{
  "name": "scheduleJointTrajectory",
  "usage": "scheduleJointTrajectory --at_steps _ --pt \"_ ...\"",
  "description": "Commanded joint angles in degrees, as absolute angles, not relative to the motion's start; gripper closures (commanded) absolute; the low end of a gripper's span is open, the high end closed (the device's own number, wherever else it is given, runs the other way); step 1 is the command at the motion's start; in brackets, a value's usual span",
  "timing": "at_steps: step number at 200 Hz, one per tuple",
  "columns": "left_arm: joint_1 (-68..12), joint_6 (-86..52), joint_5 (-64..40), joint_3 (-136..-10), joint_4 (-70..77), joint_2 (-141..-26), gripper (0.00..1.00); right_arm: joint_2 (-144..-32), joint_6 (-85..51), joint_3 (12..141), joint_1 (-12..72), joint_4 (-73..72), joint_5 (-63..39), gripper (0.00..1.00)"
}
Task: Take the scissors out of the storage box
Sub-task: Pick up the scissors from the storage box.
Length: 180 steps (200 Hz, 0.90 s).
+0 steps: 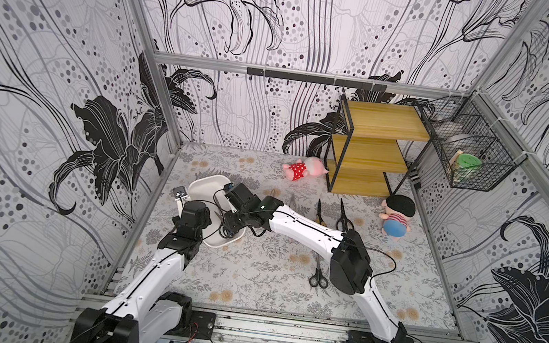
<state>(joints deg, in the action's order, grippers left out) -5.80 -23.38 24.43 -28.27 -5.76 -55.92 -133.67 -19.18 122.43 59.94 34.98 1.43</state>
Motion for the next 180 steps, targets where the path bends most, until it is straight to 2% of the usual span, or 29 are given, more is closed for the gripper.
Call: scheduleJointTrajectory --at_steps 1,52,104,129,143,180 --pt "-5.8 -23.0 24.8 -29.9 -2.9 -55.0 1.0 -134.9 -18.3 121.4 60.1 34.5 0.0 0.69" --pt "-5.8 -23.0 24.8 -29.9 -3.1 -55.2 1.0 -139.8 -16.1 125.5 60.0 37.0 -1.4 0.67" --pt "-5.8 -23.0 25.2 -29.8 -3.3 -55.1 1.0 -140.2 -15.3 125.1 60.1 36.7 -2.5 0.67" --pt "-5.8 -23.0 25.3 -29.8 -3.4 -55.3 1.0 -140.4 -14.6 124.6 60.1 37.0 0.2 0.67" --pt "-5.8 -23.0 25.2 -29.8 -3.3 -55.4 1.0 -140.7 -14.0 124.9 60.1 37.0 1.1 0.61" --pt "-5.8 -23.0 25.1 -29.9 -3.3 -55.7 1.0 -142.8 -13.0 127.7 60.0 37.6 1.9 0.6"
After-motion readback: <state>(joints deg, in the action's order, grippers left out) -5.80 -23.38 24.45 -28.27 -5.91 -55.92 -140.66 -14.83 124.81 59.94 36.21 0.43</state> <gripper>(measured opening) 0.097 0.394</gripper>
